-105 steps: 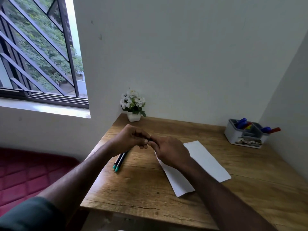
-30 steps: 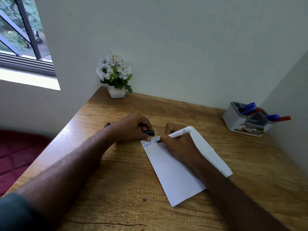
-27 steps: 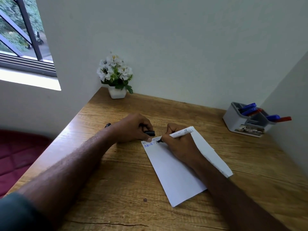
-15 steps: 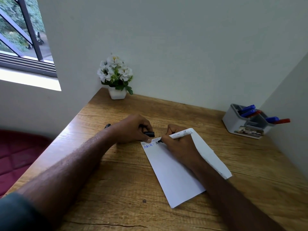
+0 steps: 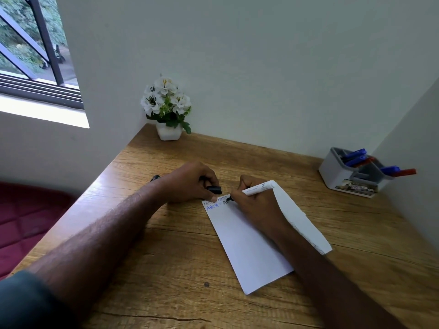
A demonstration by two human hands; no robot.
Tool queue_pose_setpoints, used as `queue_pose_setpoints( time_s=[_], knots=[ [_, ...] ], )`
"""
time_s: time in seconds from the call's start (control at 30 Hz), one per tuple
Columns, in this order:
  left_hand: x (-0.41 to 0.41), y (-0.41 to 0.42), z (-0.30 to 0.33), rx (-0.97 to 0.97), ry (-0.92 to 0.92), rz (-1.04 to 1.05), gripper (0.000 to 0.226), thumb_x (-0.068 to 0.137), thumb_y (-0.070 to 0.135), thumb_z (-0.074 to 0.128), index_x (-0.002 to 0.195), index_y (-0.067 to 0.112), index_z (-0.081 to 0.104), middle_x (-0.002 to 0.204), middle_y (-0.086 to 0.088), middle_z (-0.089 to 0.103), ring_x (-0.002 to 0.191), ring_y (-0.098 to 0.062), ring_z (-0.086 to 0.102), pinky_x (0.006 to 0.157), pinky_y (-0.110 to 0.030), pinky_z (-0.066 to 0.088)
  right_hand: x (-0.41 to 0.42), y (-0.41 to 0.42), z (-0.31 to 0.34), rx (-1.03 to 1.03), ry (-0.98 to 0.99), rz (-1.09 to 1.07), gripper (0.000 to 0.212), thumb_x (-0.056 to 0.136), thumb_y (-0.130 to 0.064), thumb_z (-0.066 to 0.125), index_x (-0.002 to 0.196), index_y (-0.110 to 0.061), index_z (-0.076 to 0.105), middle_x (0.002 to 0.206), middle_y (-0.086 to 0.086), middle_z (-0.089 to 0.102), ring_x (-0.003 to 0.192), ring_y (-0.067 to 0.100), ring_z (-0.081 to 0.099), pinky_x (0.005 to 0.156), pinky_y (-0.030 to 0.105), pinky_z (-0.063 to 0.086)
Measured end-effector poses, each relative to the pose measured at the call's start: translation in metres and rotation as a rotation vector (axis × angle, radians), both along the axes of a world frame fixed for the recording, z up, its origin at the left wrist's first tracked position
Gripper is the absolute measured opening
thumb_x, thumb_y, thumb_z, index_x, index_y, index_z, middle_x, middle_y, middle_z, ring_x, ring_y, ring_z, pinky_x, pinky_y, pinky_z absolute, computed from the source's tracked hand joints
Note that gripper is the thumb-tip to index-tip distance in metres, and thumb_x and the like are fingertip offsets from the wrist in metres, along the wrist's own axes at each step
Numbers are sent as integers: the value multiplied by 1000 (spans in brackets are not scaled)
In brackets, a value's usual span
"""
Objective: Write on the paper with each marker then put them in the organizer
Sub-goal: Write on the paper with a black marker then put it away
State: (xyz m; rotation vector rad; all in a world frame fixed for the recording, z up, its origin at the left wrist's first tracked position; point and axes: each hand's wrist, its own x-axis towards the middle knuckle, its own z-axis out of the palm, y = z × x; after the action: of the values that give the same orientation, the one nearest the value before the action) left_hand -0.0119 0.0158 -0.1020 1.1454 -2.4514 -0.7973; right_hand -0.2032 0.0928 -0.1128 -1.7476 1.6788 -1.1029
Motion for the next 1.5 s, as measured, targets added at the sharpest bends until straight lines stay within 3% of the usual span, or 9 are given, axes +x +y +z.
queue_pose_setpoints(
  time_s=[0.17,0.33,0.53,0.63,0.7,0.83,1.0,1.17,1.5],
  knots=[
    [0,0,-1,13,8,-3,30,79,24,80,107,19,72,98,11,66,89,-3,58,68,-14,40,-4,-3,-6,5,-14,27,34,85,-14,65,63,-17,39,54,-6,42,49,4,36,45,19,28],
    [0,0,-1,19,13,-4,28,79,24,80,106,20,72,93,15,64,85,0,57,65,-12,37,-5,-5,-9,11,-15,9,36,84,-18,64,61,-20,36,51,-11,39,47,5,34,46,22,27],
    [0,-1,-1,17,19,-8,27,78,22,80,104,19,72,90,15,64,78,2,56,60,-7,39,-6,-6,-10,34,-22,12,25,76,-31,61,62,-23,42,54,-8,46,53,8,42,53,37,34],
    [0,0,0,18,19,-5,27,78,22,81,104,19,73,87,15,63,73,5,55,58,-5,39,-10,-6,-4,-21,-147,32,14,83,-16,65,72,-12,57,71,2,63,64,10,55,60,34,42],
    [-1,0,0,20,20,0,27,78,22,81,104,20,73,86,17,62,72,7,54,57,-5,38,-17,-4,2,-70,-164,67,13,85,-13,68,74,-9,63,82,-3,67,71,9,60,65,33,45],
    [0,0,0,9,11,-4,27,78,23,81,104,20,73,84,20,59,73,8,53,58,-5,37,-25,1,1,-94,-112,136,8,83,-8,74,76,-11,69,77,-5,71,71,8,66,59,24,45],
    [0,0,-1,9,21,-7,29,78,23,81,105,21,73,86,20,60,73,9,53,58,-4,37,-19,3,-6,30,-1,-9,21,73,-33,62,68,-13,58,63,8,64,54,12,53,50,34,39],
    [1,-1,-3,9,39,-18,28,77,22,82,103,17,74,84,16,62,73,16,52,60,-4,39,-16,4,-2,2,-64,34,24,81,-13,65,73,5,53,71,24,59,58,14,45,48,27,32],
    [1,-3,-4,22,23,-11,29,77,24,81,105,20,73,95,13,67,86,-2,59,67,-15,40,-16,1,-4,-16,-9,32,26,84,-12,66,72,4,50,67,22,56,53,11,41,44,22,29]
  ],
)
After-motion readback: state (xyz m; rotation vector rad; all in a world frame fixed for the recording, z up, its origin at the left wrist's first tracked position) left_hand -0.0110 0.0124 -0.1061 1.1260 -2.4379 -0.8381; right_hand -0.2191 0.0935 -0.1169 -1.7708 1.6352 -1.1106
